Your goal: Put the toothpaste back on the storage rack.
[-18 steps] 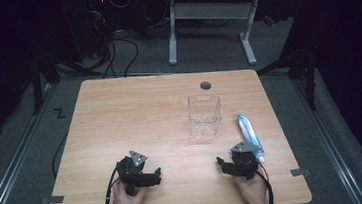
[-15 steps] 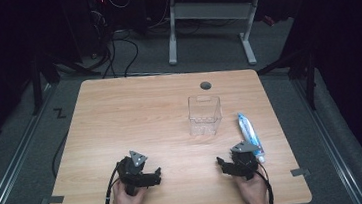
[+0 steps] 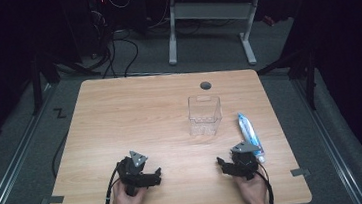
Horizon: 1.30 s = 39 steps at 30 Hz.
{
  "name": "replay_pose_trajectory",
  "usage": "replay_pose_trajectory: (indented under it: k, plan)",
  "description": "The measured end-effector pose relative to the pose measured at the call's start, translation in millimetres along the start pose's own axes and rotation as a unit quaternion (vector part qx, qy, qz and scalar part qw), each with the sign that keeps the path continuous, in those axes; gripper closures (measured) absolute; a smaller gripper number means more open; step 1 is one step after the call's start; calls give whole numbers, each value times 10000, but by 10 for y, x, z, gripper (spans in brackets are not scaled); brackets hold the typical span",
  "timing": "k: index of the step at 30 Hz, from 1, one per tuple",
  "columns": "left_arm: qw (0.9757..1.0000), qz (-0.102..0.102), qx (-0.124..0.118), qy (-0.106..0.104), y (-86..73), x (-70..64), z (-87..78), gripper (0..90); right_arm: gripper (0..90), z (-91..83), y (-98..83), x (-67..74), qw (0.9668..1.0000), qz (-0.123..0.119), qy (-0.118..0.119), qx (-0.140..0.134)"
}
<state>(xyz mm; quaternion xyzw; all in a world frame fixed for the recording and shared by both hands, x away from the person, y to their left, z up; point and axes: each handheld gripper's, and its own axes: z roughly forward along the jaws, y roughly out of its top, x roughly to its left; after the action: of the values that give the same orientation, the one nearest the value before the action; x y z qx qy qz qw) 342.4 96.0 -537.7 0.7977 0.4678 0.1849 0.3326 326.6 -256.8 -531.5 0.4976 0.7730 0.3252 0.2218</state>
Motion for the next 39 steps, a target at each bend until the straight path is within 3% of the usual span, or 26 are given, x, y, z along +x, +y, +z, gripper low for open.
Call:
replay_pose_trajectory:
  k: [11, 13, 22, 28, 32, 39]
  plan:
    - [10000, 0, 2, 0, 0, -1, 0, 5, 354, -35, -23, 20, 9999, -98, -47, -122]
    - [10000, 1, 4, 0, 1, -1, -1, 5, 371, -61, -35, 25, 9995, -108, -29, -279]
    - [10000, -2, 6, 1, 2, -1, -1, 5, 343, -79, -33, 58, 9987, -258, -159, -405]
    - [10000, -5, 1, 5, 2, -2, 0, 5, 339, -92, -50, -9, 9990, 105, -37, -434]
    - [10000, -5, 6, 4, 2, -2, 0, 5, 361, -153, -87, -57, 9971, 418, 115, -621]
    - [10000, -7, 6, 6, 2, -2, 0, 5, 364, -219, -101, -62, 9966, 444, 108, -691]
